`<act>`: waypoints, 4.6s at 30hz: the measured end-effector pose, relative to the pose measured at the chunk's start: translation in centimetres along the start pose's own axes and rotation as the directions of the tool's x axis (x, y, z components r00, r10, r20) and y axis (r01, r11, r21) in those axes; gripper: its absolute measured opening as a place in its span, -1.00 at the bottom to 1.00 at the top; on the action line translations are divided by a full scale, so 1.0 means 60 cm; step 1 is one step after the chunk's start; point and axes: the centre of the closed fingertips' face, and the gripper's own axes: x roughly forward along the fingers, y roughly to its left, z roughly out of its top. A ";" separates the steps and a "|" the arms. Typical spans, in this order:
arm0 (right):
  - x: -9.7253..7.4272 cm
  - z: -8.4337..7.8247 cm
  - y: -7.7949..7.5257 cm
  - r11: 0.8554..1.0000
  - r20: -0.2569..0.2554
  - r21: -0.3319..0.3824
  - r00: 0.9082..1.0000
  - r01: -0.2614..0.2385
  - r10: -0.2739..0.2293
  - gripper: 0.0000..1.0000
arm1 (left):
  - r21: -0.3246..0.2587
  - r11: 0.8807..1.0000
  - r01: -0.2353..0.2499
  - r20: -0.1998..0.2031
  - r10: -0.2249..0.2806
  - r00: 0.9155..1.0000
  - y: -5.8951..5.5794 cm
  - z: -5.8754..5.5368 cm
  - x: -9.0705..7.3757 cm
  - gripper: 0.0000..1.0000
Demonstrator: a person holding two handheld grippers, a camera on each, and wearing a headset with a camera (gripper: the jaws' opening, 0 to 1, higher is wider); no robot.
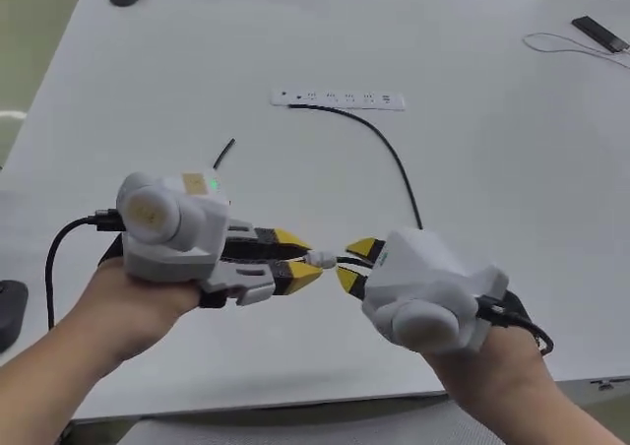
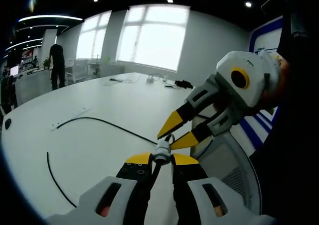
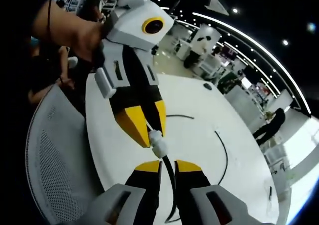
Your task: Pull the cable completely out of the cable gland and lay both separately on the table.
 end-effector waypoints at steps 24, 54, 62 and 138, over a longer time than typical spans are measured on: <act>0.002 -0.025 0.000 0.988 0.000 0.156 1.000 -0.015 0.015 -1.00 | 0.015 1.000 0.006 -0.003 -0.006 1.000 -0.005 -0.004 -0.001 -0.70; 0.018 -0.153 -0.020 0.817 -0.067 0.576 0.998 0.037 0.002 -1.00 | -0.007 1.000 0.001 0.011 -0.001 1.000 -0.007 -0.001 0.002 -0.71; 0.017 -0.160 -0.017 0.833 -0.078 0.552 0.997 0.036 0.008 -1.00 | -0.010 1.000 -0.001 0.002 0.001 1.000 -0.010 -0.007 0.003 -0.70; 0.004 -0.064 -0.001 0.960 0.032 0.259 0.994 -0.105 0.100 -1.00 | -0.020 0.999 -0.042 -0.028 0.041 0.999 -0.008 -0.005 0.020 -0.71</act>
